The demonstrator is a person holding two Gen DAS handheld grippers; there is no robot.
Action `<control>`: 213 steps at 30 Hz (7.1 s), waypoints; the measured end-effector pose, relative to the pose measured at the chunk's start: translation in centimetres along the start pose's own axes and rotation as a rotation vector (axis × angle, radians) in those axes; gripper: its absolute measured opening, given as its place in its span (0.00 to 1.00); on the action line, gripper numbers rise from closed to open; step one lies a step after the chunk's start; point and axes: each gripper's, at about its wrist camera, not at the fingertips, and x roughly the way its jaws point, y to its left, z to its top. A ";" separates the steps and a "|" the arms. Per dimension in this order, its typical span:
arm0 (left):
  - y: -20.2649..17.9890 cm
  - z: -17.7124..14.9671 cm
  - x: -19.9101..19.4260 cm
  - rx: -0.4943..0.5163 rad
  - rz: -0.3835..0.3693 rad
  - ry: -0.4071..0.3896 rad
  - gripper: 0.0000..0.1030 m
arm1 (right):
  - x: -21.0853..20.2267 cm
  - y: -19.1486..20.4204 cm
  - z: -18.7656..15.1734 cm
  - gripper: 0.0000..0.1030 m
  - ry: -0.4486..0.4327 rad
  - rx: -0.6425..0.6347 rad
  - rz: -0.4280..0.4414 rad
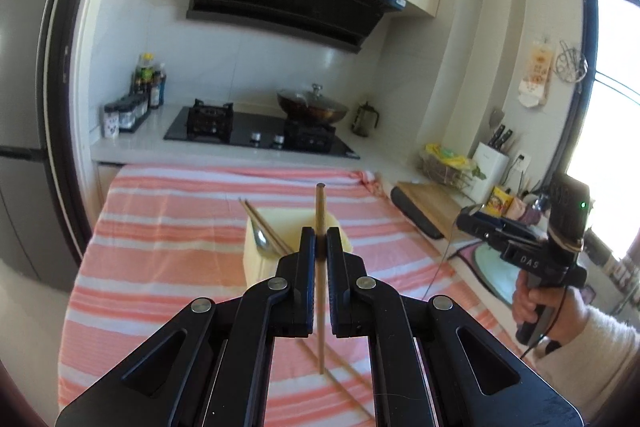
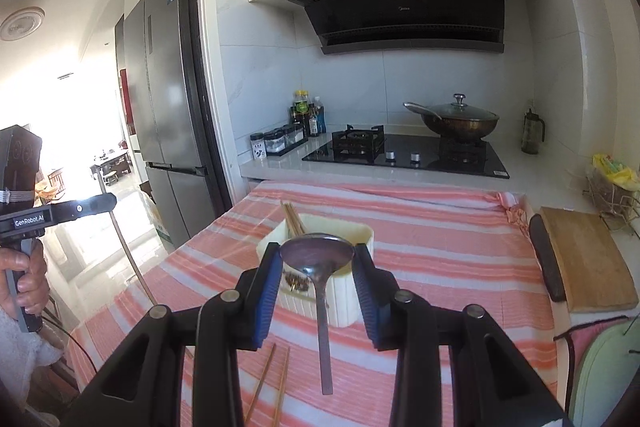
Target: Organize utensils
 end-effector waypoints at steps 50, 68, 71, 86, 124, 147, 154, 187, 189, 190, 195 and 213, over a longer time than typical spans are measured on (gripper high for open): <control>0.3 -24.9 9.7 -0.075 0.246 0.453 0.85 | 2.1 -2.5 -22.6 0.49 0.470 0.135 -0.210; -0.7 -26.0 10.4 -0.019 0.317 0.468 0.96 | 1.1 -1.3 -24.9 0.53 0.445 0.153 -0.258; -0.7 -26.0 10.3 -0.019 0.316 0.468 0.96 | 1.1 -1.3 -24.9 0.53 0.445 0.153 -0.257; -1.1 -26.1 10.4 0.008 0.333 0.483 0.98 | 1.0 -1.4 -24.9 0.53 0.441 0.162 -0.250; -5.9 -25.3 13.7 0.053 0.343 0.477 0.51 | 0.8 -2.1 -24.9 0.53 0.422 0.207 -0.214; -2.8 -25.7 10.4 -0.022 0.271 0.492 0.05 | 6.3 6.0 -21.7 0.53 0.550 -0.008 -0.036; -1.8 -25.9 9.2 -0.044 0.266 0.484 0.05 | 7.5 6.5 -22.3 0.15 0.555 -0.046 -0.082; -1.5 -26.2 10.9 0.048 0.364 0.514 0.97 | 3.4 -1.0 -24.1 0.60 0.489 0.067 -0.279; -1.6 -26.2 10.9 0.050 0.364 0.510 0.97 | 3.4 -1.0 -24.1 0.60 0.488 0.067 -0.279; -1.5 -26.2 10.9 0.049 0.364 0.509 0.98 | 3.3 -1.0 -24.1 0.60 0.487 0.065 -0.280; -1.4 -26.3 10.9 0.050 0.363 0.505 0.98 | 3.3 -1.0 -24.2 0.60 0.485 0.063 -0.281; -1.4 -26.3 10.8 0.049 0.360 0.506 0.99 | 3.3 -1.0 -24.2 0.60 0.485 0.061 -0.282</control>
